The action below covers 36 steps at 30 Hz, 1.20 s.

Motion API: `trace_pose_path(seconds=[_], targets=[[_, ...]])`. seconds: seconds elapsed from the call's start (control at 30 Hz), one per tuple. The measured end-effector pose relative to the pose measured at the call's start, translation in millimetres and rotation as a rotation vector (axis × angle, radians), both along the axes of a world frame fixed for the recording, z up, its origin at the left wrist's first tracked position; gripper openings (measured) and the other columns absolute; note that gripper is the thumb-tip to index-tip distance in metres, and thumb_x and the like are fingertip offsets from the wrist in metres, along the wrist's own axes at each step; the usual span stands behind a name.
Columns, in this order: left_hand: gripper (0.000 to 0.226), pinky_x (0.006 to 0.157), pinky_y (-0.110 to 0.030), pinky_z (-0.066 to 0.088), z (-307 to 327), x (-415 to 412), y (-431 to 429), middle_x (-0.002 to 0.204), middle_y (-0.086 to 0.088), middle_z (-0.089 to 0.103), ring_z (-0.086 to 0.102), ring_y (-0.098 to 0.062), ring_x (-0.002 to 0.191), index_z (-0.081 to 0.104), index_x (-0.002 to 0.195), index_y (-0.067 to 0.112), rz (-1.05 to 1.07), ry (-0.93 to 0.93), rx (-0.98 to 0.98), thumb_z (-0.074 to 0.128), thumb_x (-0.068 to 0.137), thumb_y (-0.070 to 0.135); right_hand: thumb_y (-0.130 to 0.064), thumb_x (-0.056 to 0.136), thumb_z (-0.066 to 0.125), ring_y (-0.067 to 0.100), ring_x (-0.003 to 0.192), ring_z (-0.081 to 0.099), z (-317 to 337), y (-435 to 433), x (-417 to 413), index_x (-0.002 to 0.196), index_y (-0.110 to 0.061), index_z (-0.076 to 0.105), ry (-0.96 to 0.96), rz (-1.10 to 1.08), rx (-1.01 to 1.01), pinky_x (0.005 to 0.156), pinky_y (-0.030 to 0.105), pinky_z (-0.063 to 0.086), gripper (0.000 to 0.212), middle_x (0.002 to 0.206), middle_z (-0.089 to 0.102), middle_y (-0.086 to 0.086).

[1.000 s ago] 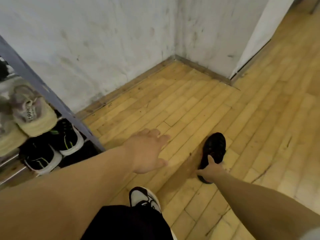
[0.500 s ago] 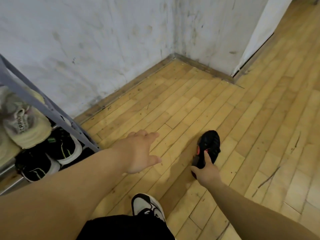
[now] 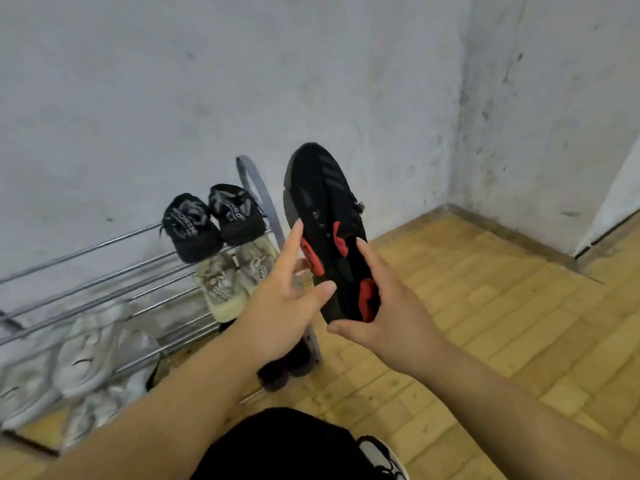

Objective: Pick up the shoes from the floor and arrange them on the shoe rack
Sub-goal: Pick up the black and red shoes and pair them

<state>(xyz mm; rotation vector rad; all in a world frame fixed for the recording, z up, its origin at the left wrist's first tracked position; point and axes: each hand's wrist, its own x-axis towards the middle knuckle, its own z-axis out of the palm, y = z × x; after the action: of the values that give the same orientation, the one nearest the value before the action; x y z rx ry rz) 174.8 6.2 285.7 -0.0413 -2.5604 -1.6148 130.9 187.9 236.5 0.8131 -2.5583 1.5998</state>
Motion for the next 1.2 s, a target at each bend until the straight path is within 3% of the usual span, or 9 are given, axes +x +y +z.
trace_pose_path(seconds=[0.07,0.17,0.33,0.43,0.6,0.77,0.93,1.03,1.2], targets=[[0.086,0.092,-0.015,0.054,22.7,39.3,-34.0,0.129,0.045,0.052,0.063,0.009,0.115,0.012,0.158,0.053,0.105,0.077,0.005,0.064,0.101,0.017,-0.049,0.070,0.087,-0.006,0.137,0.039,32.4,-41.7,17.8,0.155,-0.056,0.008,0.103,0.123,0.070,0.110,0.033,0.045,0.116,0.153,0.033,-0.031],[0.075,0.091,-0.019,0.056,46.7,110.8,-99.9,0.120,0.038,0.065,0.066,0.003,0.115,0.028,0.155,0.048,0.348,0.189,0.068,0.063,0.101,0.010,-0.048,0.072,0.086,-0.003,0.132,0.045,76.0,-115.3,56.1,0.154,-0.057,0.011,0.178,0.360,0.113,0.106,0.030,0.047,0.111,0.150,0.038,-0.028],[0.073,0.096,-0.046,0.059,39.0,285.7,-202.7,0.138,0.014,0.063,0.066,-0.015,0.123,0.040,0.142,0.062,0.727,0.227,0.147,0.062,0.100,0.008,-0.040,0.081,0.080,-0.002,0.124,0.049,110.4,-246.3,155.8,0.150,-0.055,0.028,0.265,0.816,0.280,0.103,0.028,0.045,0.088,0.146,0.048,-0.028],[0.075,0.093,-0.041,0.060,-1.4,408.8,-233.4,0.137,0.011,0.063,0.066,-0.016,0.122,0.036,0.150,0.055,0.980,0.165,0.224,0.057,0.101,0.002,-0.040,0.086,0.076,0.004,0.127,0.049,104.8,-324.0,240.8,0.153,-0.047,0.031,0.369,1.071,0.462,0.093,0.020,0.040,0.081,0.150,0.046,-0.020],[0.073,0.084,-0.038,0.061,-97.2,591.9,-234.9,0.134,0.009,0.064,0.066,-0.019,0.120,0.031,0.155,0.049,1.442,0.063,0.455,0.054,0.103,0.003,-0.048,0.092,0.069,0.019,0.141,0.041,63.3,-428.9,400.5,0.156,-0.037,0.035,0.449,1.462,0.783,0.108,0.033,0.037,0.073,0.160,0.038,-0.006],[0.075,0.085,-0.046,0.060,-199.8,713.4,-209.4,0.148,0.000,0.051,0.057,-0.028,0.127,0.027,0.155,0.051,1.863,-0.090,0.712,0.054,0.104,0.004,-0.046,0.095,0.066,0.024,0.131,0.051,-19.2,-473.1,527.5,0.159,-0.030,0.029,0.479,1.634,1.082,0.099,0.034,0.047,0.076,0.138,0.057,-0.001],[0.081,0.098,-0.054,0.055,-282.3,769.8,-173.4,0.151,-0.001,0.046,0.050,-0.034,0.136,0.022,0.160,0.044,1.984,-0.292,0.792,0.052,0.100,-0.002,-0.038,0.093,0.068,0.026,0.132,0.053,-130.0,-437.5,560.7,0.162,-0.032,0.021,0.314,1.671,1.270,0.104,0.037,0.049,0.083,0.156,0.044,0.005],[0.084,0.105,-0.058,0.050,-337.2,797.7,-159.7,0.154,-0.003,0.048,0.050,-0.033,0.137,0.024,0.158,0.045,1.981,-0.422,0.791,0.051,0.095,-0.003,-0.031,0.094,0.070,0.029,0.132,0.052,-164.5,-425.8,566.2,0.157,-0.022,0.034,0.395,1.721,1.381,0.104,0.036,0.045,0.073,0.149,0.050,0.010],[0.072,0.108,-0.056,0.047,-344.8,789.3,-161.6,0.126,0.005,0.057,0.053,-0.030,0.126,0.034,0.150,0.043,1.885,-0.506,0.863,0.045,0.099,-0.006,-0.032,0.096,0.067,0.021,0.127,0.056,-192.7,-448.3,570.7,0.162,-0.035,0.019,0.259,1.687,1.393,0.103,0.034,0.051,0.081,0.157,0.042,0.001]])
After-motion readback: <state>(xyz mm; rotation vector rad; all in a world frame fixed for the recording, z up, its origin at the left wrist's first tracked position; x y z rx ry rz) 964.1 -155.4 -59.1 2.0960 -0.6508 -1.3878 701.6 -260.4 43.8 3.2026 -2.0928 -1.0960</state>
